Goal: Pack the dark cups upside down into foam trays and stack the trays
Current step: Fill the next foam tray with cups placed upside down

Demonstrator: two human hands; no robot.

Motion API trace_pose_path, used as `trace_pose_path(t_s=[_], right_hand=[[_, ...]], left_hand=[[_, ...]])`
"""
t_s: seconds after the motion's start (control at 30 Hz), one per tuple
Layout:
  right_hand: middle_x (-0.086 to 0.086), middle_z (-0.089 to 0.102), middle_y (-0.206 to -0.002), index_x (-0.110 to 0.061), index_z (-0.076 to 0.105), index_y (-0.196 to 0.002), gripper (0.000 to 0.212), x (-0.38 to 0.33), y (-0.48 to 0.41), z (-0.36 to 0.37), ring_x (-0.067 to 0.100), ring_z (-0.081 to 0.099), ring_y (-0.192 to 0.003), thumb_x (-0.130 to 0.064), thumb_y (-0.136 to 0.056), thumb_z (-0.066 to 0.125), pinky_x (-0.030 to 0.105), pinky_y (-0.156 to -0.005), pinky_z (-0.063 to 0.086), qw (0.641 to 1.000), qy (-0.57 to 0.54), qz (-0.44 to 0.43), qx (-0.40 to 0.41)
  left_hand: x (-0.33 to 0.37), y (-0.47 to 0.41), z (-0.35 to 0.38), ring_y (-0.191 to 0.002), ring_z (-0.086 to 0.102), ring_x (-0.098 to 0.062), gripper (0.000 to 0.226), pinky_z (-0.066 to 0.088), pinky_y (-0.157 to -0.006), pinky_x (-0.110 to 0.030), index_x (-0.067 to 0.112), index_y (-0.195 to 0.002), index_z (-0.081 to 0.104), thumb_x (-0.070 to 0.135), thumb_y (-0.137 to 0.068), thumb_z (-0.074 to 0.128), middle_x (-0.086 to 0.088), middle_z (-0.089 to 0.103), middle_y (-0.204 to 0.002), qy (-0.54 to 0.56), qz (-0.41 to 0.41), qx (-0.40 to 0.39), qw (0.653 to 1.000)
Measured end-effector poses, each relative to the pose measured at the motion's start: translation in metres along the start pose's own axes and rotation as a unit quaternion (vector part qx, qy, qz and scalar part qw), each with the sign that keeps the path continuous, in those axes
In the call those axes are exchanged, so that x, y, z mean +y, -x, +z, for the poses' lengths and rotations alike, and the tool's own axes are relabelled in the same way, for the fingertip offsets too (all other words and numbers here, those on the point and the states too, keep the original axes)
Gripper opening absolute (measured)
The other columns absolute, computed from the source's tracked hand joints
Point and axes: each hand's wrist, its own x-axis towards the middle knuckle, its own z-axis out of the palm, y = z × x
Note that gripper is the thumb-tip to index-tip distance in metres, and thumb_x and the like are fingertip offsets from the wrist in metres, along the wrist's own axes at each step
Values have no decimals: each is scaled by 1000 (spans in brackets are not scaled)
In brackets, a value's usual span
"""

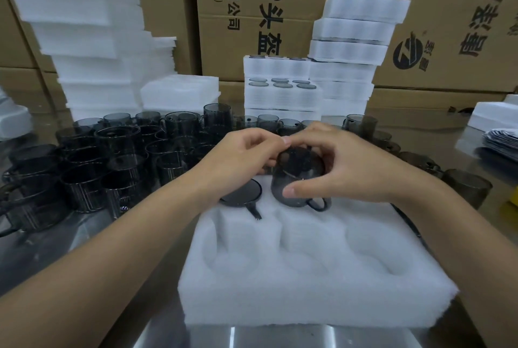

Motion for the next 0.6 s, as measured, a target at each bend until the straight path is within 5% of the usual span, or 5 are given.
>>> trace_pose_path(t_s=[0.27,0.47,0.6], right_hand=[[-18,48,-93,-54,61,-106,49,5,-3,4,0,51,-80,-62,-60,75,23,-77,44,998,8,26,-56],[-32,48,-89,-57,62,-104,45,7,-4,6,-10,50,-75,-66,-62,73,6,-66,36,996,16,25,-88],[-22,61,-95,-53,66,-101,48,11,-3,-5,3,59,-81,-76,-60,60,21,-72,48,997,-19,32,-71]], left_hand=[[1,2,-2,-91,67,0,11,48,-90,-25,29,-88,71,37,-82,68,14,74,-90,-100,-8,-44,994],[7,4,-13,-93,64,8,14,44,-88,-20,36,-94,69,39,-81,69,21,72,-94,-153,-16,-137,979],[11,5,-17,-103,64,1,27,43,-103,-31,35,-107,67,38,-81,73,16,72,-104,-165,-27,-174,970]])
